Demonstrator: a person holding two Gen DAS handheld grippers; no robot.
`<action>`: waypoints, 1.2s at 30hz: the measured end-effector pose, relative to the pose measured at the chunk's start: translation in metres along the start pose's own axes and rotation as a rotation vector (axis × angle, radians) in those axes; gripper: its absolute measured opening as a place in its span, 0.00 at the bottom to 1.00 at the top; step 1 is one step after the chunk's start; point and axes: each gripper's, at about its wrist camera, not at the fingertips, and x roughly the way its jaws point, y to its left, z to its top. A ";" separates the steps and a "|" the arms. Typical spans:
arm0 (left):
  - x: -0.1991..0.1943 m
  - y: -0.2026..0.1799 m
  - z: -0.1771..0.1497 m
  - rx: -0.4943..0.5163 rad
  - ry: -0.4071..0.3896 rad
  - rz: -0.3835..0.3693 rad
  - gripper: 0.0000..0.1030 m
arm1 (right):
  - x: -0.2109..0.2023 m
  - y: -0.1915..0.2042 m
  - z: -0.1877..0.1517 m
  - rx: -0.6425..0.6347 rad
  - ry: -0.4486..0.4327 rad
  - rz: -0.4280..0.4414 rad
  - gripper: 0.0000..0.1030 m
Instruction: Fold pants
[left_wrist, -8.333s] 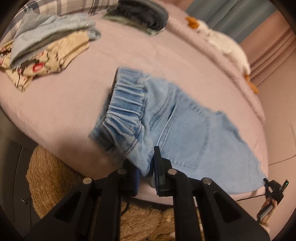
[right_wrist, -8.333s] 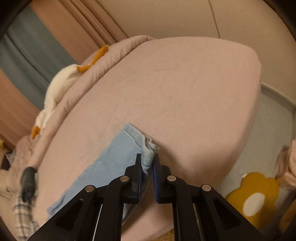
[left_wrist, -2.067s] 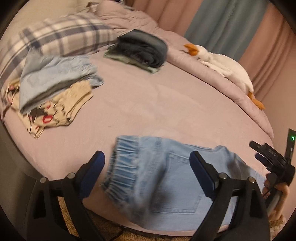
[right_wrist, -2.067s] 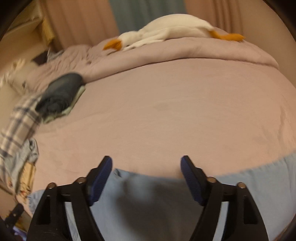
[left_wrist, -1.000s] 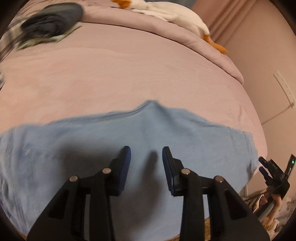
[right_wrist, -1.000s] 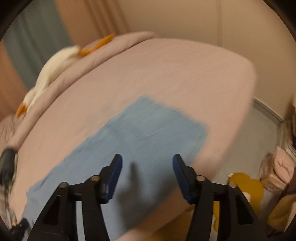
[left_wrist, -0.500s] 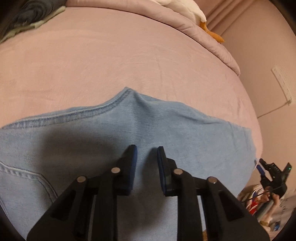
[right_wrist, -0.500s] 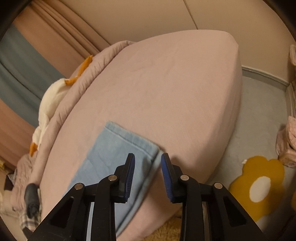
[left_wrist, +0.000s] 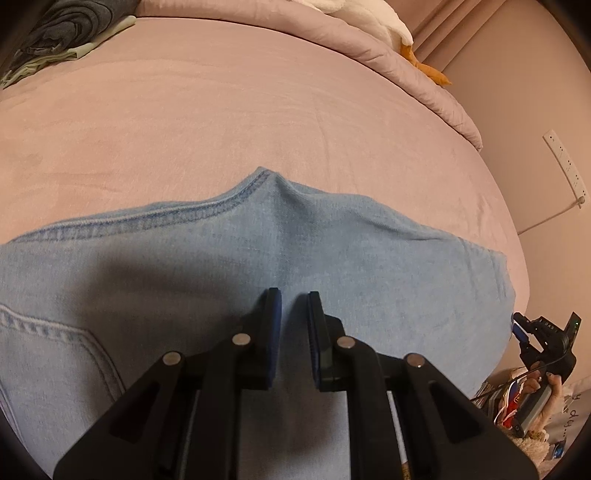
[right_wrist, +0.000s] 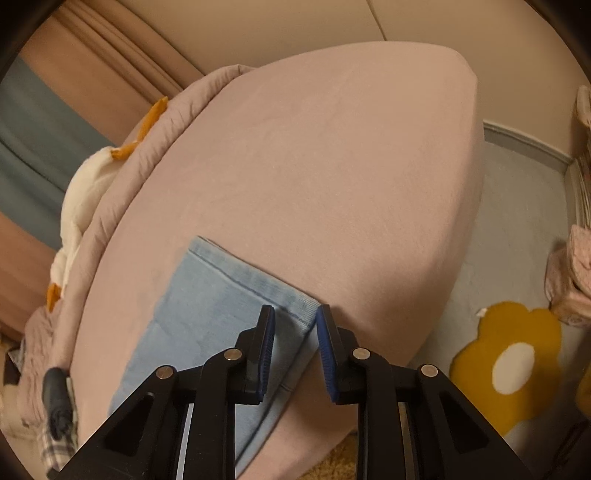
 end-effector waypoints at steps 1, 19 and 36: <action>0.001 -0.002 0.000 0.007 0.000 0.006 0.13 | 0.000 -0.002 0.000 0.005 -0.002 0.007 0.26; -0.002 -0.010 -0.009 0.047 -0.003 0.071 0.13 | -0.034 0.005 0.004 -0.022 -0.196 -0.133 0.00; -0.007 -0.011 -0.016 0.056 0.012 0.089 0.13 | -0.037 0.009 -0.004 -0.031 -0.065 0.033 0.07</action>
